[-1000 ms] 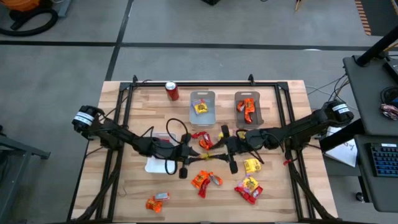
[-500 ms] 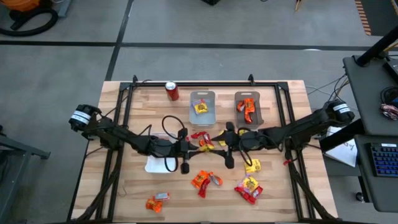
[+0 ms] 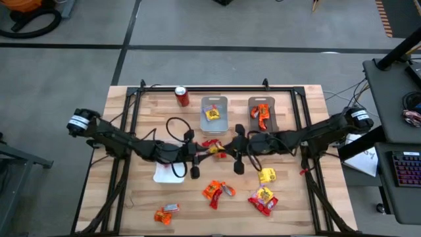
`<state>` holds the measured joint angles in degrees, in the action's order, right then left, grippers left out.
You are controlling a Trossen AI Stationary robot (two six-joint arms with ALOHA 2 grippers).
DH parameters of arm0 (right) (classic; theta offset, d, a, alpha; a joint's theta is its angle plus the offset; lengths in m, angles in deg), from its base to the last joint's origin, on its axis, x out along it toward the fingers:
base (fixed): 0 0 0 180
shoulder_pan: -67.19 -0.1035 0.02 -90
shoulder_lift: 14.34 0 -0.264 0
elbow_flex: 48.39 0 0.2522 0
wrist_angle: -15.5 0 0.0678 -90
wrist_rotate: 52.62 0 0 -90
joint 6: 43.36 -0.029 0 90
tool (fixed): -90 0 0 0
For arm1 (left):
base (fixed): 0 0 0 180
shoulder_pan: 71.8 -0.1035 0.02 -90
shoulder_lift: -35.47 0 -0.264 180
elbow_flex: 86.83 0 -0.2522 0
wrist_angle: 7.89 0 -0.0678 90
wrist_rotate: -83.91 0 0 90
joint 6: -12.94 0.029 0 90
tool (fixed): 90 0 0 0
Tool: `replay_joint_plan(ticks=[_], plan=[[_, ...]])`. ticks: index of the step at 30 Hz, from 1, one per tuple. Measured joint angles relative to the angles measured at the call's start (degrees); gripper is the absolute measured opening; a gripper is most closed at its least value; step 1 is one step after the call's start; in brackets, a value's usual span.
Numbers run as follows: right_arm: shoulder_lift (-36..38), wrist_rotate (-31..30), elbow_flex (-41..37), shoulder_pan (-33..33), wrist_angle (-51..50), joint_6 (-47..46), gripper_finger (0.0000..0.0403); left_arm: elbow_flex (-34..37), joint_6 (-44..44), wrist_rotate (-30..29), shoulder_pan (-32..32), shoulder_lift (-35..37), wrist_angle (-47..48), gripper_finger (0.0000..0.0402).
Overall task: Sort candy
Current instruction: Put the yellow candy into the gray bin
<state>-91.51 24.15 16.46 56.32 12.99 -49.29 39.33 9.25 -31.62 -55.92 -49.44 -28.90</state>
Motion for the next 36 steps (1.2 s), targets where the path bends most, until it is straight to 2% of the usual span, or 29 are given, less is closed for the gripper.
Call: replay_joint_plan(ticks=[6,12,15,19,21,28,36], plan=[[-1.4,-0.2,9.6,7.2,-14.5,3.3,0.0009,0.0,-0.9,-2.2,-1.3,8.7,14.2,0.0090],[-5.9,-0.4,17.4,17.5,-26.4,8.6,0.0009,-0.3,-2.9,-15.4,-1.3,17.6,30.8,0.0102],[-9.3,1.7,19.7,23.0,-30.0,10.1,0.0009,-0.4,-3.4,-20.8,-1.4,21.5,35.5,0.0102],[-15.1,14.0,20.7,29.3,-31.2,11.0,0.0009,-0.4,-4.4,-20.7,-1.4,25.2,38.0,0.0103],[-18.1,18.2,21.3,31.0,-31.6,11.0,0.0009,-0.4,-5.6,-20.0,-1.4,26.5,39.7,0.0103],[-25.4,19.5,23.5,32.9,-32.3,13.1,0.0009,-0.4,-11.4,-19.3,-1.4,28.2,45.2,0.0103],[-27.2,19.8,24.4,32.8,-32.0,14.1,0.0012,-0.3,-12.3,-19.3,-1.4,25.8,46.1,0.0103]])
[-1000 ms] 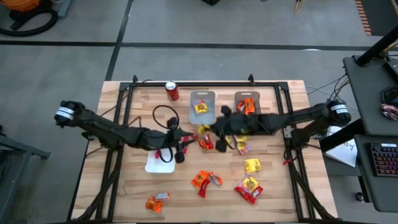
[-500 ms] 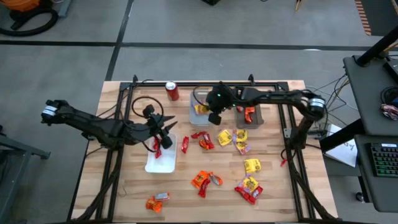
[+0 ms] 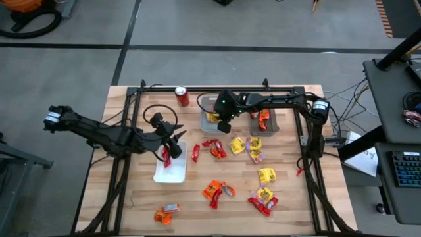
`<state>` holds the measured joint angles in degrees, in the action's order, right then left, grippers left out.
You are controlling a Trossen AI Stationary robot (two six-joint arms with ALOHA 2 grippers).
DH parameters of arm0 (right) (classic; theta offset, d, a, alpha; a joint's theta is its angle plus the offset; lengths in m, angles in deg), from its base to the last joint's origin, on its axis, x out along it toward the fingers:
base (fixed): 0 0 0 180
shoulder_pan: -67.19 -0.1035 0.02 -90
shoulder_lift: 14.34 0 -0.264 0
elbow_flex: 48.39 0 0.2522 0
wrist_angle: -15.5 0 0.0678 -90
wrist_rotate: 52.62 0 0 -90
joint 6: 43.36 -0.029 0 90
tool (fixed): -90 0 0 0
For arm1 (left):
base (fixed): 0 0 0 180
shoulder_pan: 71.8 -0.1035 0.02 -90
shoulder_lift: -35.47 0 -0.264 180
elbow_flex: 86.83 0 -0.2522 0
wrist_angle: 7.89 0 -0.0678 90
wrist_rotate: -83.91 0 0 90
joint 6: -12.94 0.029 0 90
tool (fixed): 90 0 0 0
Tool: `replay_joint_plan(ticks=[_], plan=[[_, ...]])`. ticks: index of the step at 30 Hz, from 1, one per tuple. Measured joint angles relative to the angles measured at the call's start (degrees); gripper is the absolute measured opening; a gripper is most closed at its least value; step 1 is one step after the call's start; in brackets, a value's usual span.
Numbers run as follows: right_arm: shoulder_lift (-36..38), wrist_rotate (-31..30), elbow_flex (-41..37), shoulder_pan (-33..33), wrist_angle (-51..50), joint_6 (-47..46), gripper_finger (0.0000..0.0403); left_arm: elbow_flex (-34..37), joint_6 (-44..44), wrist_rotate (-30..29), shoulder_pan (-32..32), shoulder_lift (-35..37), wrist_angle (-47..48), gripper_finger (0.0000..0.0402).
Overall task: Sort candy
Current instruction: Put the yellow candy into the gray bin, then put the orange candy into the black bin
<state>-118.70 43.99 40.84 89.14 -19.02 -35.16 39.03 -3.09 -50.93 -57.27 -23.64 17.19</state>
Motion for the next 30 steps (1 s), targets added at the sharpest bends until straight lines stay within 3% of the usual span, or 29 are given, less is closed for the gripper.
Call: replay_joint_plan(ticks=[6,15,23,25,30], plan=[[0.0,-0.6,0.1,0.2,0.4,-0.7,0.0040,0.0,0.0,-0.1,0.0,-1.4,-0.1,0.0103],[0.6,-8.1,0.1,0.5,1.1,-1.5,0.0111,0.0,0.0,-0.2,0.0,-1.7,-0.2,0.0103],[10.1,-7.8,0.1,-0.5,-10.0,-7.6,0.0126,0.0,-1.4,2.4,0.1,-2.9,-0.3,0.0103],[13.3,-5.4,0.1,-1.8,-15.2,-9.9,0.0123,0.0,-2.4,2.8,0.1,-3.7,-0.2,0.0103],[20.0,7.5,-1.0,-6.7,-25.4,-11.4,0.0116,0.0,-3.0,2.9,0.1,-6.4,-1.6,0.0103]])
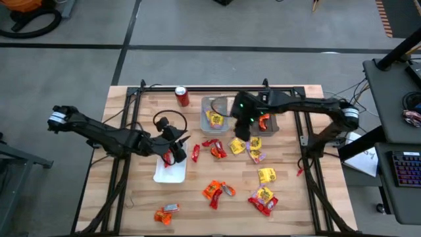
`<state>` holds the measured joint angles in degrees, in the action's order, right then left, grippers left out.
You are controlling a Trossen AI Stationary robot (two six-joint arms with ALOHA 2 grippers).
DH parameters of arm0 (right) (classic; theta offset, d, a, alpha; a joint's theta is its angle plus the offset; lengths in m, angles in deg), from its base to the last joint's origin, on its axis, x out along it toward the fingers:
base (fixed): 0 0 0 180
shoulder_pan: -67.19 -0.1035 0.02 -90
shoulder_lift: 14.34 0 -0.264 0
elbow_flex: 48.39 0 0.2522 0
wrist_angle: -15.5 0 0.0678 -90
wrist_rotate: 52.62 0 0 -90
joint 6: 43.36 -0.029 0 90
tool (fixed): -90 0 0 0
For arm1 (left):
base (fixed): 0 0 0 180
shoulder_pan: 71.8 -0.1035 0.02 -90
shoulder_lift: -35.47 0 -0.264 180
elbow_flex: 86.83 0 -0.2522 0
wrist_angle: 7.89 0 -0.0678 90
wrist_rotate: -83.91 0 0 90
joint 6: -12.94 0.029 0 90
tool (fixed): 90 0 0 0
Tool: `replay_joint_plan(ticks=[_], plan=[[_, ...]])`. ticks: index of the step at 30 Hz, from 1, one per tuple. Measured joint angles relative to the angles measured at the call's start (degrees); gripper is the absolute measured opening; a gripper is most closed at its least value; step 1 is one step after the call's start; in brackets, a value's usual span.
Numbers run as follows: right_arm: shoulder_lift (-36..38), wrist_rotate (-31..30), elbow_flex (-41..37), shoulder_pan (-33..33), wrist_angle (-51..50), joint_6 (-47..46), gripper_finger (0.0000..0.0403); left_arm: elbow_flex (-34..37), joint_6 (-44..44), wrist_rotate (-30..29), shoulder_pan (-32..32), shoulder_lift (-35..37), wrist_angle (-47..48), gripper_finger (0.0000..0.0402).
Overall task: Sort candy
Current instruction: Put the orange candy into the black bin
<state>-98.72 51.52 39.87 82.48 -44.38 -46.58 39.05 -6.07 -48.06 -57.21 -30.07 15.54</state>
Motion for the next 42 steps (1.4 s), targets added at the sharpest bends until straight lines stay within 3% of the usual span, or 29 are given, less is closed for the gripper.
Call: replay_joint_plan(ticks=[5,12,19,26,32,42], plan=[[3.6,0.9,-1.8,-7.9,-1.8,-10.4,0.0111,0.0,1.7,-0.3,0.0,-3.3,-3.1,0.0103],[2.6,0.8,-4.9,-21.0,-1.6,-19.4,0.0111,-0.2,2.0,-0.4,0.0,-6.4,-3.6,0.0103],[-3.1,-12.8,-5.5,-32.3,2.4,-23.0,0.0119,-1.8,4.1,-0.4,0.0,-7.5,-3.6,0.0103],[-9.2,-14.5,-5.5,-35.8,12.0,-36.4,0.0164,-5.2,8.9,-0.5,0.5,-7.5,-0.9,0.0103],[-13.9,-14.3,-5.5,-37.2,12.9,-45.1,0.0193,-9.2,11.1,-0.5,2.5,-7.5,3.9,0.0103],[-19.3,-14.2,-5.5,-37.7,20.8,-48.2,0.0194,-8.1,9.9,-0.6,6.1,-7.4,4.3,0.0103]])
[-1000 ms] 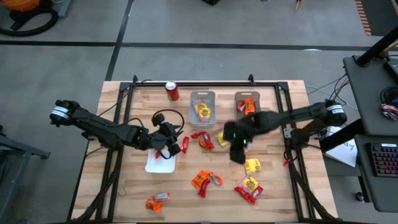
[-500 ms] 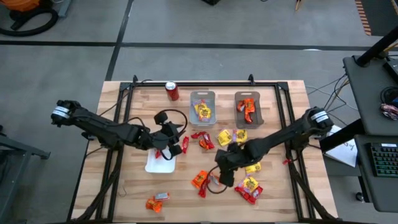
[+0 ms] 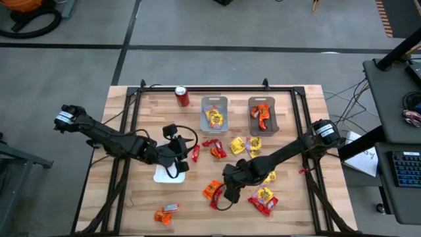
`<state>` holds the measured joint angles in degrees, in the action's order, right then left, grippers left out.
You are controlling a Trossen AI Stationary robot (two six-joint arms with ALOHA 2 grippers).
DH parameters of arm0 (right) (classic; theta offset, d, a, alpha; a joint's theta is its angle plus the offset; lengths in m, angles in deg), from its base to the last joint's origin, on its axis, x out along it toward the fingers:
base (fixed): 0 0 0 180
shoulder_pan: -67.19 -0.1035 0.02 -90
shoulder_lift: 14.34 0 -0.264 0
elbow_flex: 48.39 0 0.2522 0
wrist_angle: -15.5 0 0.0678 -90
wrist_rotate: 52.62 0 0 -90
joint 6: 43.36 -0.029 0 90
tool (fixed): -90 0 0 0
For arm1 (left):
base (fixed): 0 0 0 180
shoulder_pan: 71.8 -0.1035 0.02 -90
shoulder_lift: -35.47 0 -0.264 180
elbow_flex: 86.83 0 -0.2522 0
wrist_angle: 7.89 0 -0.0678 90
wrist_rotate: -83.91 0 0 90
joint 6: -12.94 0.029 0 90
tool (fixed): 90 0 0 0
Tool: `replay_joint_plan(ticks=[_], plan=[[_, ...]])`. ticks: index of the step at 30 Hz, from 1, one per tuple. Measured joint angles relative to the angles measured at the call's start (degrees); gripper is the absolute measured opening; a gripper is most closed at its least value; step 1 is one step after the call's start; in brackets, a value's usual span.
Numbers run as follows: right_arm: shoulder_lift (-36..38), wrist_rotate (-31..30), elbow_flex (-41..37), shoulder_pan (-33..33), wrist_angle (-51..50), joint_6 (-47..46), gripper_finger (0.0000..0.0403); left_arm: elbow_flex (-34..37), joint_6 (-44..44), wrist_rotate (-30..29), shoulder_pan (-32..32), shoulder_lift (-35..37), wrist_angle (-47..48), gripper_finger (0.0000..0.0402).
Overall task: Sort candy
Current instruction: Put the orange candy into the black bin
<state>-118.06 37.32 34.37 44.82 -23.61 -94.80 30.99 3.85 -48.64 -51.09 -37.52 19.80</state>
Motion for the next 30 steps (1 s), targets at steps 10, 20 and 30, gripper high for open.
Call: replay_joint_plan(ticks=[10,20,30], plan=[[-3.3,0.1,0.4,-0.2,3.8,0.3,0.0184,0.2,-0.7,0.0,1.6,0.0,0.2,0.0103],[-3.1,0.1,0.5,-0.3,3.9,0.0,0.0074,0.2,-3.0,-0.1,1.6,-0.7,0.2,0.0103],[-1.7,3.3,2.2,-0.2,2.2,2.2,0.0024,0.2,-4.1,-0.1,1.6,-0.7,0.2,0.0103]])
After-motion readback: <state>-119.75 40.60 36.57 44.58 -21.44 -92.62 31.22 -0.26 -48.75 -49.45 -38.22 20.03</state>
